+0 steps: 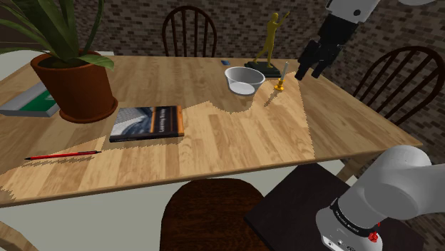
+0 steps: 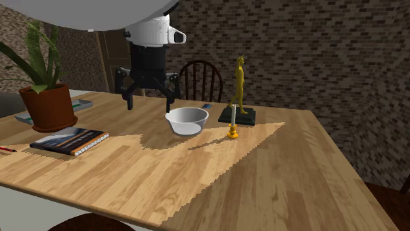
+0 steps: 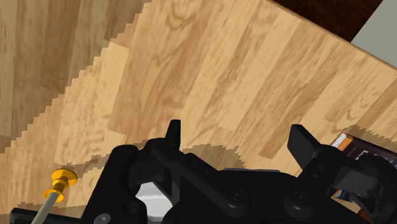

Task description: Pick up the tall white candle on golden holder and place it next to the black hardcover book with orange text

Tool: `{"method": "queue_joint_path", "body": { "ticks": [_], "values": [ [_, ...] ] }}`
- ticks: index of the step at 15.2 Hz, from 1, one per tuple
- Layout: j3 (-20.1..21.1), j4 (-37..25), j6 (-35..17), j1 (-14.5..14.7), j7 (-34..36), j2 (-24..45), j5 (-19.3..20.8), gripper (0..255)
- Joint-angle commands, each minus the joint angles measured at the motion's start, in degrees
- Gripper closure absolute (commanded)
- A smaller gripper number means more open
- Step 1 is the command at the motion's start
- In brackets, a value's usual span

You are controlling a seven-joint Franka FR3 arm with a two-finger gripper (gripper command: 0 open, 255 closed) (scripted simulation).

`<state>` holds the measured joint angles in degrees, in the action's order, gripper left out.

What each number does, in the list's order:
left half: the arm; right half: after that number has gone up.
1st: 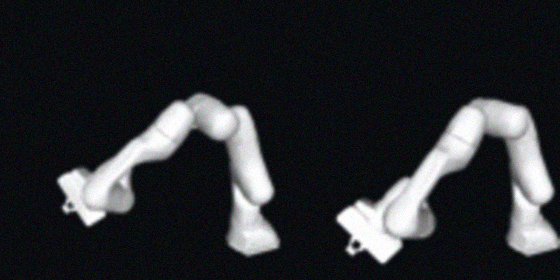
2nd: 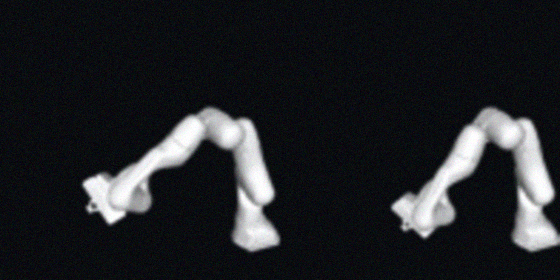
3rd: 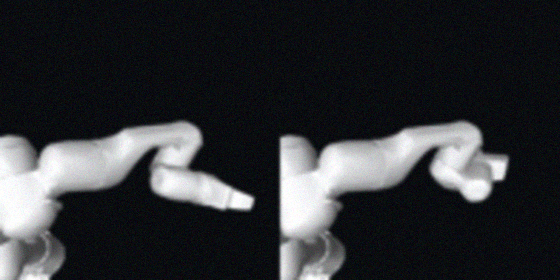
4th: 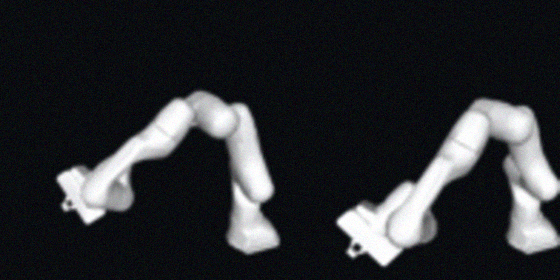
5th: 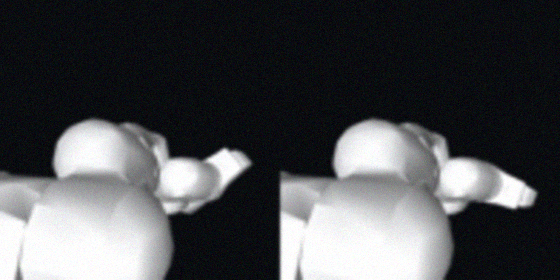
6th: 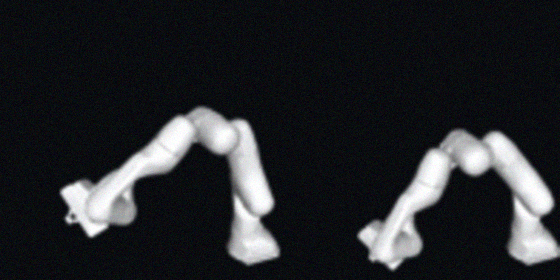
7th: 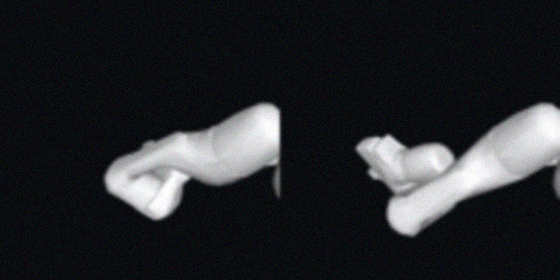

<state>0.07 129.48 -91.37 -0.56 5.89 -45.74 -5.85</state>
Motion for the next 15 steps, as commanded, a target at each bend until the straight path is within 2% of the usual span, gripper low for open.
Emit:
{"method": "queue_joint_path", "body": {
  "ticks": [1,8,15],
  "values": [
    [0.0,0.0,0.0,0.0,0.0,0.0,0.0,0],
    [-6.0,-5.5,-3.3,-1.8,-7.3,11.0,4.1,0],
    [-11.5,-14.2,-5.5,-3.2,-14.4,23.7,6.2,0]
  ]
}}
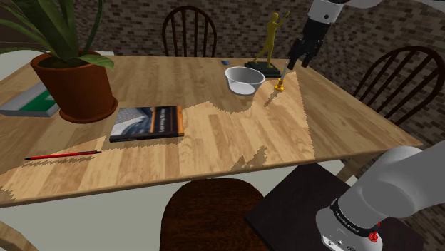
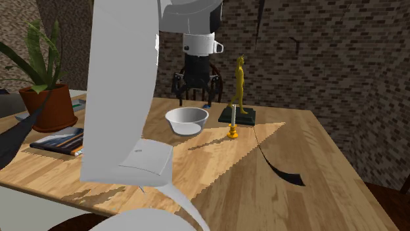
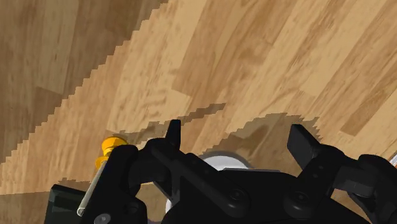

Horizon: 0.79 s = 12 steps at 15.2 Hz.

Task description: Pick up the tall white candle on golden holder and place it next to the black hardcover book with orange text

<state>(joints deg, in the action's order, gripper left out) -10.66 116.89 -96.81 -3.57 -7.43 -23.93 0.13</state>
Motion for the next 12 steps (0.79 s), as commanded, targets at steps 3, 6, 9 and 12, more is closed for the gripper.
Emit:
{"method": "queue_joint_path", "body": {
  "ticks": [3,6,9,12],
  "values": [
    [-3.0,-6.3,-0.5,-0.8,-4.1,7.8,0.3,0],
    [-5.1,-11.8,-0.5,-1.5,-7.2,14.0,-0.1,0],
    [-6.9,-18.0,0.0,-2.4,-10.4,20.5,-1.0,0],
    [-8.5,-25.2,1.1,-3.8,-13.4,27.5,-2.4,0]
  ]
}}
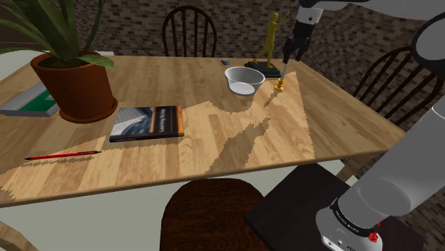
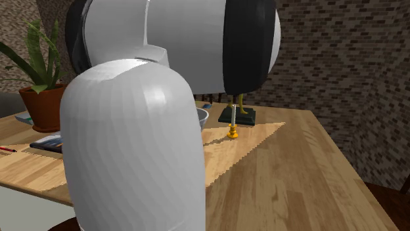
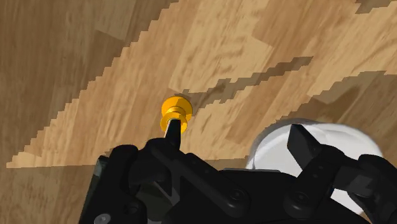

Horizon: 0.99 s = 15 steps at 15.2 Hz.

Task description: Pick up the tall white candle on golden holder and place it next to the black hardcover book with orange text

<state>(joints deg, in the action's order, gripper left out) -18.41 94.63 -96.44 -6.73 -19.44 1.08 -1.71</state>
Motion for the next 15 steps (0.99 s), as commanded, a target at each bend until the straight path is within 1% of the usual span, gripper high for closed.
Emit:
{"method": "queue_joint_path", "body": {
  "ticks": [1,5,6,13,15],
  "values": [
    [-1.1,-5.6,1.2,-1.3,-2.4,5.0,-1.1,0],
    [-2.3,-17.9,4.3,-4.4,-6.1,15.4,-3.6,0],
    [-2.3,-18.2,4.3,-4.5,-6.2,15.6,-3.7,0],
    [-2.1,-10.8,-2.0,-4.0,-6.1,14.6,-3.3,0],
    [-2.1,-10.8,-2.0,-4.0,-6.1,14.6,-3.3,0]
  ]
}}
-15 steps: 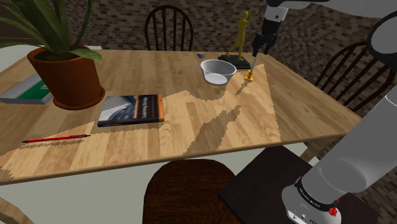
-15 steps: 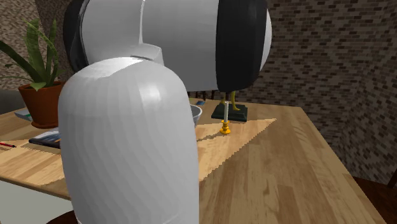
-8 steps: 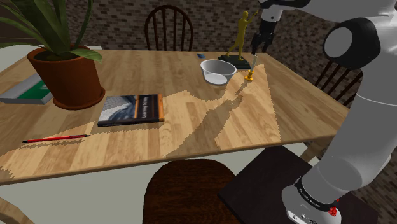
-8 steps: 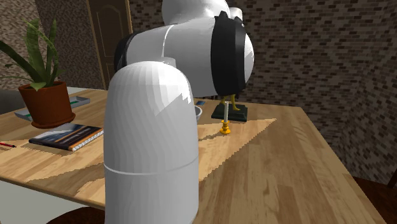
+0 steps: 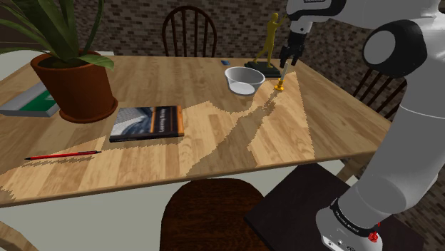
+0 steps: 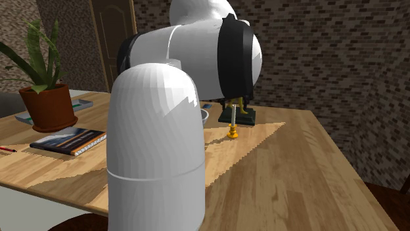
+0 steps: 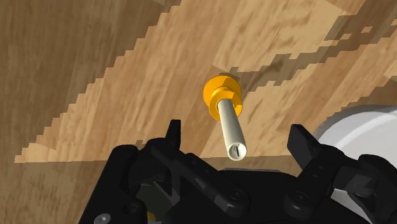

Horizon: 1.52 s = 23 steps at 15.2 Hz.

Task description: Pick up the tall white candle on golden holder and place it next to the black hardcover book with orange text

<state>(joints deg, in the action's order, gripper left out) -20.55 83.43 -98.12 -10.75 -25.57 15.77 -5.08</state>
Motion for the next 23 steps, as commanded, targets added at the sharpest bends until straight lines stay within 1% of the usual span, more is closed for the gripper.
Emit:
{"method": "queue_joint_path", "body": {
  "ticks": [1,6,7,16,23],
  "values": [
    [0.0,0.4,-0.3,0.0,0.0,-0.1,0.0,0],
    [0.0,0.4,-0.3,0.0,0.0,-0.1,0.0,0],
    [0.0,0.4,-0.3,0.0,0.0,-0.1,0.0,255],
    [0.0,0.4,-0.3,0.0,0.0,-0.1,0.0,255],
    [-0.1,-6.3,5.5,-0.5,-0.1,0.8,-0.3,255]
  ]
}}
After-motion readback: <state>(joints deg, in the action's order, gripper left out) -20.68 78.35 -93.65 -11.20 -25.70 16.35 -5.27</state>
